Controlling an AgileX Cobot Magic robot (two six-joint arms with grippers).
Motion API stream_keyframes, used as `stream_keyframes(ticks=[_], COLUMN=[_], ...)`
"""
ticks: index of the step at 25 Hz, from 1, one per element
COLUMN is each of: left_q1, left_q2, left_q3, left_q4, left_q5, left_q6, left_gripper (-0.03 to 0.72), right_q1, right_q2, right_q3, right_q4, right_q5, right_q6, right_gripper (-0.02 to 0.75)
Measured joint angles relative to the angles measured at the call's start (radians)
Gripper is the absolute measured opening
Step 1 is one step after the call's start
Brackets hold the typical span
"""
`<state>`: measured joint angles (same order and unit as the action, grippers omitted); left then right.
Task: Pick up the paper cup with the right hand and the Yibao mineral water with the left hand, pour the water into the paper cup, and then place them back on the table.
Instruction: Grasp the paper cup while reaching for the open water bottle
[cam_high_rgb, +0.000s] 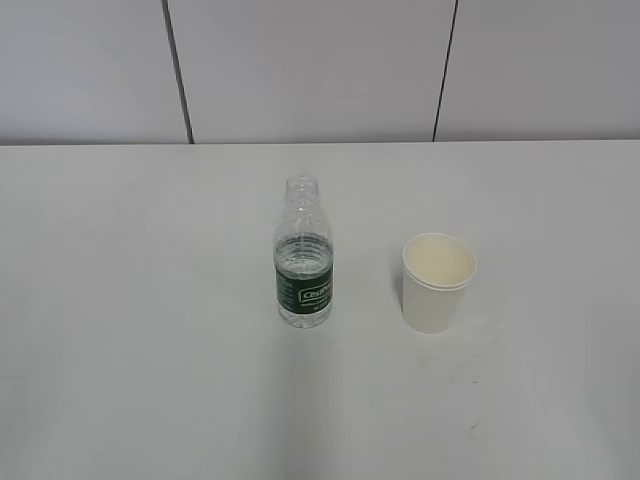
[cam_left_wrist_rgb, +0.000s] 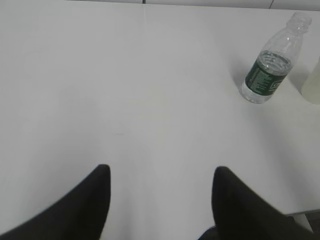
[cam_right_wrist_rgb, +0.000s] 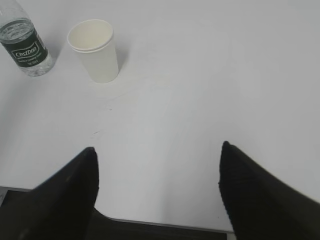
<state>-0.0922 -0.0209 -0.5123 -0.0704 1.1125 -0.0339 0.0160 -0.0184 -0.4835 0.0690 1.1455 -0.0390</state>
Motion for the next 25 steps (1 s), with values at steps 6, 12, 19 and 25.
stream_keyframes(ticks=[6, 12, 19, 25], left_q1=[0.0, 0.0, 0.0, 0.0], left_q2=[0.0, 0.0, 0.0, 0.0], left_q3=[0.0, 0.0, 0.0, 0.0], left_q4=[0.0, 0.0, 0.0, 0.0], left_q5=[0.0, 0.0, 0.0, 0.0], left_q6=[0.0, 0.0, 0.0, 0.0], left_gripper=[0.405, 0.405, 0.405, 0.405], right_q1=[0.0, 0.0, 0.0, 0.0], right_q2=[0.0, 0.0, 0.0, 0.0], right_q3=[0.0, 0.0, 0.0, 0.0], right_q4=[0.0, 0.0, 0.0, 0.0], right_q5=[0.0, 0.0, 0.0, 0.0], right_q6=[0.0, 0.0, 0.0, 0.0], right_gripper=[0.585, 0.585, 0.585, 0.585])
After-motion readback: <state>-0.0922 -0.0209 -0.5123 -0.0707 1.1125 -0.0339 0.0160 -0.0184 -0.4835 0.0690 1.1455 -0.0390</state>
